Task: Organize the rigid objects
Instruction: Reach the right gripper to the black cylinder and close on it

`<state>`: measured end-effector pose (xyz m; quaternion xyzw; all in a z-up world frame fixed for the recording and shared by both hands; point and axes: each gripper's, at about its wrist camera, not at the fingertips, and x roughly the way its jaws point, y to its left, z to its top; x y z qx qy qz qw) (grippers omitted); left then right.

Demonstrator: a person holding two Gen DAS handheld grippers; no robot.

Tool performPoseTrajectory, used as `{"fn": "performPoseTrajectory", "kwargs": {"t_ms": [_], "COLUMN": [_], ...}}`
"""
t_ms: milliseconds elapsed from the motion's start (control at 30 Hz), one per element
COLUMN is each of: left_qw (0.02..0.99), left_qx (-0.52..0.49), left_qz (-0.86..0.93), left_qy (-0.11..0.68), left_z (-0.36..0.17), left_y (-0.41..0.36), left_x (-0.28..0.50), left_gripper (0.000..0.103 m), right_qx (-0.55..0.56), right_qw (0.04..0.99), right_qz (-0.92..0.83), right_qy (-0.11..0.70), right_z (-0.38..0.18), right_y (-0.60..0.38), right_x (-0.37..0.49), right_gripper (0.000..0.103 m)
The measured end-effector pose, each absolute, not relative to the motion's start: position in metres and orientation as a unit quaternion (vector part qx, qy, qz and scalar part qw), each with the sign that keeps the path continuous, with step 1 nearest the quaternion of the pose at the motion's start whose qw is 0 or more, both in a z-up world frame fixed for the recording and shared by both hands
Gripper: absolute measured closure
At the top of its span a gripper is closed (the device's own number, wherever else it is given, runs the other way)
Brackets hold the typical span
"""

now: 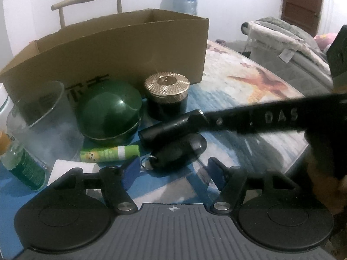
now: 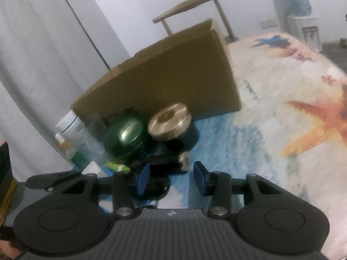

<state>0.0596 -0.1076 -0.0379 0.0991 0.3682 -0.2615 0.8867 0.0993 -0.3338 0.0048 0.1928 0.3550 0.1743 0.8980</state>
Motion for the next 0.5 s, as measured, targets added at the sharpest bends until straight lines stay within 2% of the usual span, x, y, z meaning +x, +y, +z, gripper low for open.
{"fn": "performPoseTrajectory", "kwargs": {"t_ms": [300,500], "left_qw": [0.891,0.892], "left_qx": [0.087,0.091], "left_qz": [-0.262,-0.257], "left_qy": [0.360,0.361], "left_z": [-0.032,-0.031], "left_y": [-0.112,-0.115], "left_x": [0.067,0.069], "left_gripper": [0.024,0.023], "right_qx": [0.223,0.227], "right_qw": [0.887,0.883], "right_qz": [0.184,0.192], "right_qy": [0.361,0.363], "right_z": [0.000,-0.003], "right_y": [-0.341,-0.340], "right_x": [0.116,0.117], "right_gripper": [0.056,0.056]}}
